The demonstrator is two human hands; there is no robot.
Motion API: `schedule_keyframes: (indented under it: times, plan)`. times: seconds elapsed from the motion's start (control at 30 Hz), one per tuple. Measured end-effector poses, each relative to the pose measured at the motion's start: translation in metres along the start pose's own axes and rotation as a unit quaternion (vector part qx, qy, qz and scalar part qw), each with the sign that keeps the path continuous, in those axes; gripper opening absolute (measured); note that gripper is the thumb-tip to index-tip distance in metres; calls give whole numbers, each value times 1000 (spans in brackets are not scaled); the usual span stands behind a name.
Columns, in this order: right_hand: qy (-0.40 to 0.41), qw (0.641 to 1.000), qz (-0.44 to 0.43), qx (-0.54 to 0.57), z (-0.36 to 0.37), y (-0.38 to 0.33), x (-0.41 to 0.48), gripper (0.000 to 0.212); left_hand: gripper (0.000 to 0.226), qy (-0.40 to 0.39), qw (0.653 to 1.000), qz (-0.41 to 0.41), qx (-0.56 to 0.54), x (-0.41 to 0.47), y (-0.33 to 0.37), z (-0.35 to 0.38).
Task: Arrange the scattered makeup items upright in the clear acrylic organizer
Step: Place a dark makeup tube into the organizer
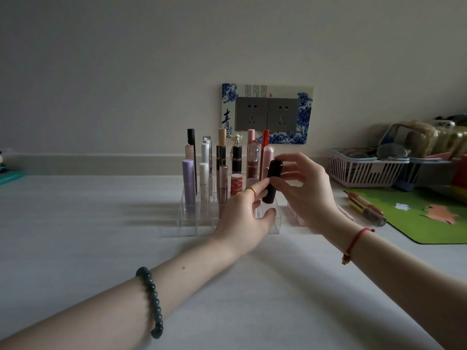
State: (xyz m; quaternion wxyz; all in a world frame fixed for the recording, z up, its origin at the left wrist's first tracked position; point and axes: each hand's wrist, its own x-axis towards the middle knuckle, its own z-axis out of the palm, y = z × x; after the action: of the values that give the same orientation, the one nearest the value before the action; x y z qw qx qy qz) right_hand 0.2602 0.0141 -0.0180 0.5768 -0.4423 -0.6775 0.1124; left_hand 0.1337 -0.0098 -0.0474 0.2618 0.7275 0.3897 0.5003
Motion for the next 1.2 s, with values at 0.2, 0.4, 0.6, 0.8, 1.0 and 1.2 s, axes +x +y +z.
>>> schedule_keyframes:
  times: [0.2,0.4,0.6,0.8,1.0,1.2]
  plan:
    - [-14,1000,16,-4,3,8,-5,32,59,-4,1000,0,8,-2,-2,0]
    - [-24,999,16,-16,8,14,-9,32,57,-5,1000,-8,11,-3,-4,0]
    - [-33,999,24,-19,8,15,-10,33,56,-3,1000,-15,1,-4,-3,0]
    - [-47,998,25,-34,6,14,-11,38,56,0,1000,-10,-6,-4,-1,1]
    - [-16,998,8,-54,-26,2,6,32,55,9,999,-8,-40,-8,4,1]
    - [20,995,24,-90,-74,8,15,23,51,18,998,44,-29,-9,22,12]
